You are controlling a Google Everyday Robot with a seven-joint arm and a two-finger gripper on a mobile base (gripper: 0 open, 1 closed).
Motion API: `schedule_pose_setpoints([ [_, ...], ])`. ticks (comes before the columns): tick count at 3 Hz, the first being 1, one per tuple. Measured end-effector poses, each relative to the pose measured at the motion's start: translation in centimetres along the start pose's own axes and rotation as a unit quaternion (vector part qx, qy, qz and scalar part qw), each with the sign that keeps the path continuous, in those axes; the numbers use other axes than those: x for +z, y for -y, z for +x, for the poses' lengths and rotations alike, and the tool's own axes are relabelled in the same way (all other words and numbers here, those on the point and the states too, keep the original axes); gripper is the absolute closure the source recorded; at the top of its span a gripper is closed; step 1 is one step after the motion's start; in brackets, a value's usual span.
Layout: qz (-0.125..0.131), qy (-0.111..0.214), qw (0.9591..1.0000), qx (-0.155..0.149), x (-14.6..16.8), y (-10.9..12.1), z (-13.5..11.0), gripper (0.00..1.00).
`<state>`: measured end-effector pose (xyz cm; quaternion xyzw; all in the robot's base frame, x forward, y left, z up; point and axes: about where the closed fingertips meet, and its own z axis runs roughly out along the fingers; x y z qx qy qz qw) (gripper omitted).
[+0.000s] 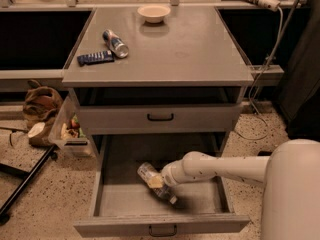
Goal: Place blue plastic bottle into middle drawer
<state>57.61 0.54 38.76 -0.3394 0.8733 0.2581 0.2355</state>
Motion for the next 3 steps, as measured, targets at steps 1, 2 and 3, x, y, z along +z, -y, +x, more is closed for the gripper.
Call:
schedule_pose_setpoints([
  [1,0.000,0.000,1.0000,0.000,0.00,0.00,0.00,0.10],
  [2,0.000,0.000,1.0000,0.000,0.01,-0.01,0.00,0.00],
  [3,0.000,0.000,1.0000,0.000,0.01,-0.01,0.00,0.00],
])
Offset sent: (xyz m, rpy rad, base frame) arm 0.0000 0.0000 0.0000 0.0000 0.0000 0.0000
